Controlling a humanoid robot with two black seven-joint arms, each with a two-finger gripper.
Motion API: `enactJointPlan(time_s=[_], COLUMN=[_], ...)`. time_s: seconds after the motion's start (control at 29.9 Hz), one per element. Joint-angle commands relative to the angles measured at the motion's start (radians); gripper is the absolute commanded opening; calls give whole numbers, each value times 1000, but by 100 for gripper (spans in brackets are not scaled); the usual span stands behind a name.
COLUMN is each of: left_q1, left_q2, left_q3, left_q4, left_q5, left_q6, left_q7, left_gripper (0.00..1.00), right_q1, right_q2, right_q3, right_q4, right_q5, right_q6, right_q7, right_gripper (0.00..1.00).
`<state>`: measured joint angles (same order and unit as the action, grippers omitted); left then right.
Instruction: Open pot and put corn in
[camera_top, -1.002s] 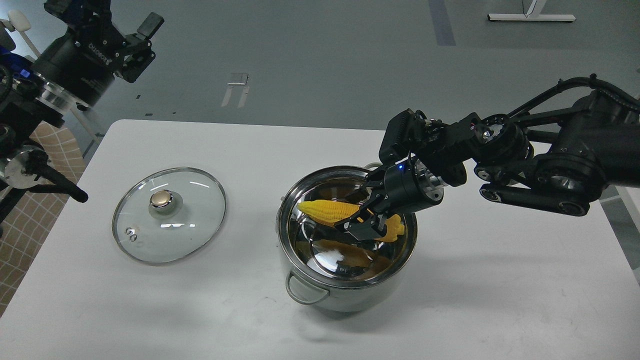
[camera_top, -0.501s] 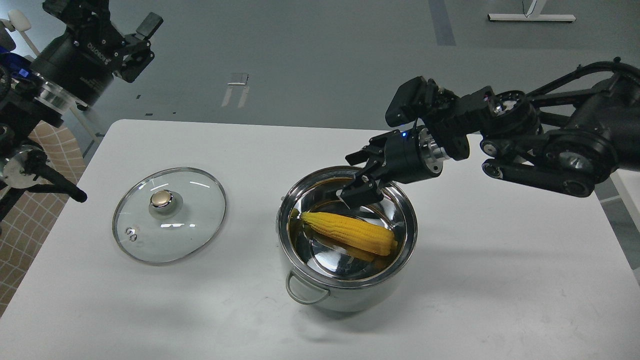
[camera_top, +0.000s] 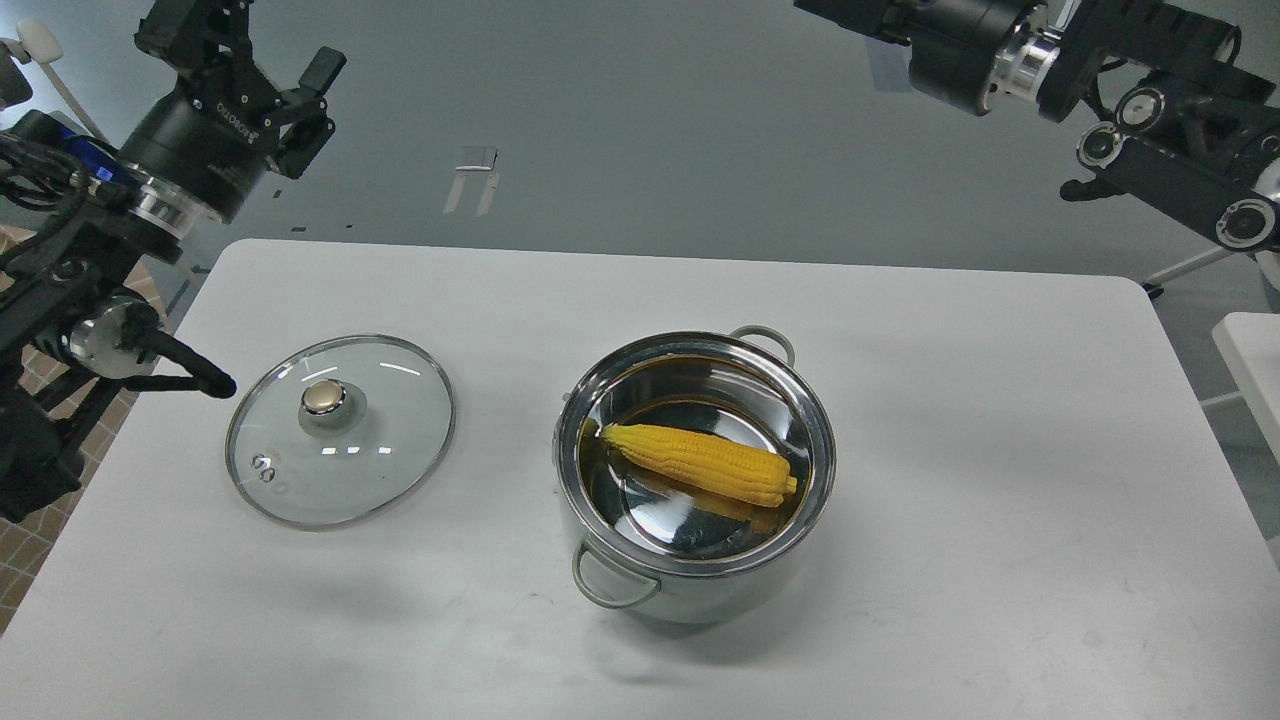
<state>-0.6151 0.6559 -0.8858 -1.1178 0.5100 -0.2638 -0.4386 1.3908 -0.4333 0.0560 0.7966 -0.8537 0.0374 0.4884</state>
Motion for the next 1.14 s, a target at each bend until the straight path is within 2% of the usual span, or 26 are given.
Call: enactJointPlan(time_s=[0.0,0.07,0.17,0.2,0.27,0.3,0.53,1.1], left_q1=[-18,-35,-57,-57,-58,-57,-48,-12], left_q2=[-107,-153,-244,-245,-295,-305,-357,-368], left_q3=[-1,-1,-47,-47,-88,-96,-97,-139], left_q4=[73,125,249,250,320,340,349,331], left_q5=[-1,1,-1,-1,-1,1,-2,-24], left_q6=[-2,-11,-92,-92,-210,-225,-225,-225], left_q7=[96,107,107,107,112,115,109,118], left_gripper=[98,98,98,98,98,98,98,98], right_q1=[-111,-179,-286,-286,-350,-381,-498,-579], right_q2=[2,13,45,45,73,82,110,168], right_q3=[131,209,329,329,398,427,562,670], right_q4=[-54,-57,-57,-57,-57,-56,-57,-43], right_q5=[114,213,396,397,468,482,577,590], right_q6=[7,9,36,36,62,82,228,230], right_q7=[0,0,0,0,0,0,0,0], right_gripper=[100,100,100,100,100,100,100,100])
